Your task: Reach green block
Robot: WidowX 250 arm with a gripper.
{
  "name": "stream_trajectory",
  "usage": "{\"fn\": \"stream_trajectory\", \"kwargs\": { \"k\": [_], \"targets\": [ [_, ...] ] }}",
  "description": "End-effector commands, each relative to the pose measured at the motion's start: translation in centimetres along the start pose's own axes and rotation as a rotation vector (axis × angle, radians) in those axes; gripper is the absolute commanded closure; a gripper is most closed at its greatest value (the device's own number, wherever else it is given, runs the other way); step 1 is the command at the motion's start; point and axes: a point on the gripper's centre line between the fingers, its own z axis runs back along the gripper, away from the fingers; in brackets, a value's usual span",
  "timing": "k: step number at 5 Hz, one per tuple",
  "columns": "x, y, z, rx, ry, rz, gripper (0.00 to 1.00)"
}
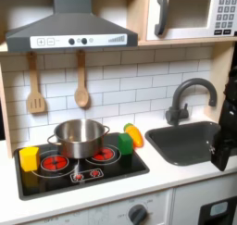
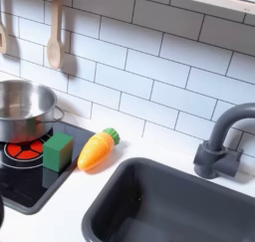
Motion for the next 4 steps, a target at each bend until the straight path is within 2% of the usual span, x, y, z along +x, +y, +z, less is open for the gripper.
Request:
{"fn": "stream_trajectory", "kwargs": {
  "k": [1, 4],
  "targets": [
    [0.0, 0.0, 0.0, 0.0, -0.001, -0.002, 0.0],
    [3.0, 2.1, -1.1, 0.038, 0.01, 0.017, 0.0]
  ]
}}
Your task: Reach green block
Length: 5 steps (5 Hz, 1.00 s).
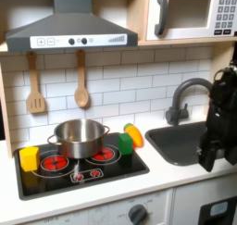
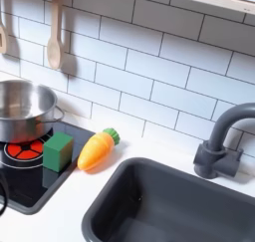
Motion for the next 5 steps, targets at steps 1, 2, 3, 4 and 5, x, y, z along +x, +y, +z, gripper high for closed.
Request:
{"fn": "stream_trajectory", "kwargs": {
  "k": [1, 2, 3, 4, 5],
  "targets": [
    [2.5, 1.0, 0.0, 0.022, -0.028, -0.004, 0.0],
    [3.4, 1.6, -0.1, 0.029, -0.034, 0.004, 0.0],
    [4.5, 2.3, -0.2, 0.042, -0.046, 0.008, 0.0],
    [5.7, 2.8, -0.4, 0.047, -0.052, 0.012, 0.0],
    [6.7, 3.1, -0.2, 0.051, -0.064, 0.024, 0.0]
  ]
}}
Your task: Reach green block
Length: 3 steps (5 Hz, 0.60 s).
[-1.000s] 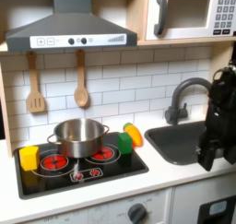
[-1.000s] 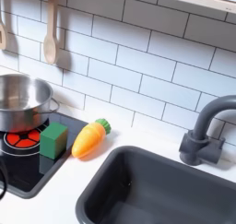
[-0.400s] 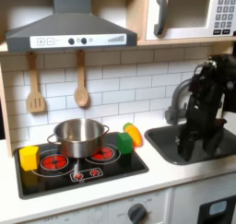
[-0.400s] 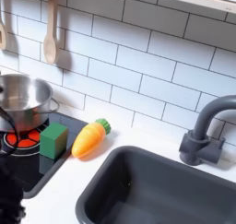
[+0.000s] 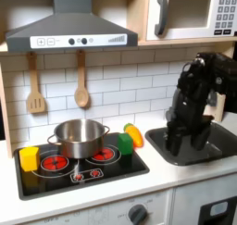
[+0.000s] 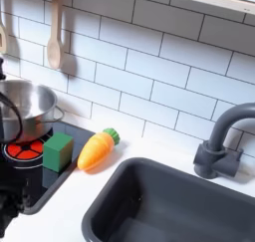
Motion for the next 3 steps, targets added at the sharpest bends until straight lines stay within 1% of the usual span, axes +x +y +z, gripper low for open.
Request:
{"fn": "stream_trajectory", "kwargs": {
  "k": [1, 3],
  "targets": [
    [2.5, 0.8, -0.2, 0.015, -0.018, 0.019, 0.0],
    [5.1, 1.3, -0.8, 0.026, -0.031, 0.037, 0.0]
  ]
}}
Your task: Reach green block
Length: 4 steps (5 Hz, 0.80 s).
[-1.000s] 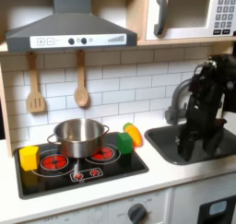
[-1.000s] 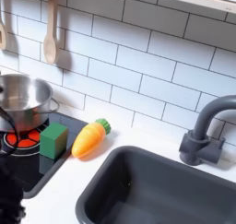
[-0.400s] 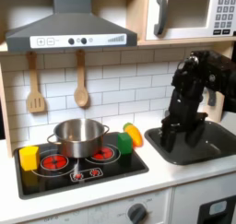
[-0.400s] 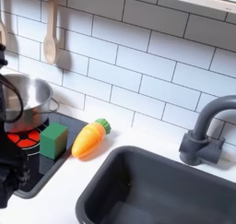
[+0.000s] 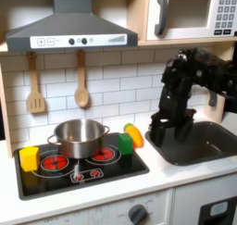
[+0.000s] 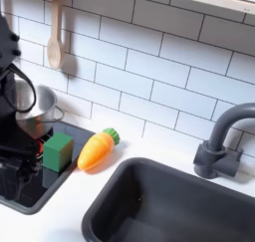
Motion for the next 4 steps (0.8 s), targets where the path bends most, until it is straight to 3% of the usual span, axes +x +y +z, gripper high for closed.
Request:
{"fn": "stream_trajectory", "kwargs": {
  "k": [1, 4],
  "targets": [
    [2.6, 1.0, -0.4, 0.022, -0.018, 0.024, 0.0],
    [5.7, 2.4, -1.3, 0.032, -0.037, 0.013, 0.0]
  ]
}}
